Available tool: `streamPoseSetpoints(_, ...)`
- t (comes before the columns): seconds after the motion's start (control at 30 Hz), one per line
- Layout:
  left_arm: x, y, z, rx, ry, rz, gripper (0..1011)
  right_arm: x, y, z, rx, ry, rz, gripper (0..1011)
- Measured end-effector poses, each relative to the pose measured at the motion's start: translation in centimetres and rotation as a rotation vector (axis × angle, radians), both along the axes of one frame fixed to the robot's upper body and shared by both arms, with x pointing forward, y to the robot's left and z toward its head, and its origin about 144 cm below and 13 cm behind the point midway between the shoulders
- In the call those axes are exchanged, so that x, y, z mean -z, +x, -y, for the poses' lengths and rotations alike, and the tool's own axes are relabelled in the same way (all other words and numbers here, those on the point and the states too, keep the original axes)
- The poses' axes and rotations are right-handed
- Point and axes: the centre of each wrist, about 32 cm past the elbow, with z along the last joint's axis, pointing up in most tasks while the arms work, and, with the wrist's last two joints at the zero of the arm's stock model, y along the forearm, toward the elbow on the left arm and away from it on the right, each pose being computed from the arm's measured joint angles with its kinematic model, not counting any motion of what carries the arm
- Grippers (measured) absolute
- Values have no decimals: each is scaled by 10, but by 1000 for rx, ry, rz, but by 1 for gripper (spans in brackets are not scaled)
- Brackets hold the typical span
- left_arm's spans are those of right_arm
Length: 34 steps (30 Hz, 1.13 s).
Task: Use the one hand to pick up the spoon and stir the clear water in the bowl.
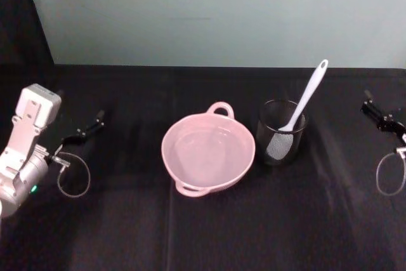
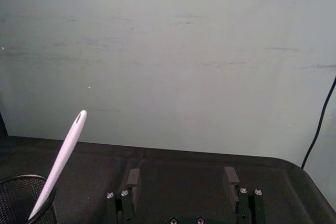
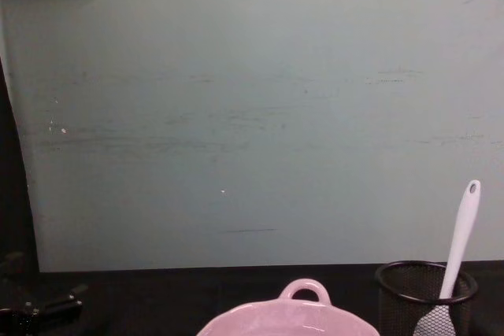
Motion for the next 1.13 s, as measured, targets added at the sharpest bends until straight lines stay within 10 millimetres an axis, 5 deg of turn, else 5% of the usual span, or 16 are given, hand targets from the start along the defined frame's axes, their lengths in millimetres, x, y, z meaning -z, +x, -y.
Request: streamPoseSetpoints(1.13, 0, 0, 0, 0, 0, 0, 1011, -2, 0, -1, -5, -9, 0, 1002)
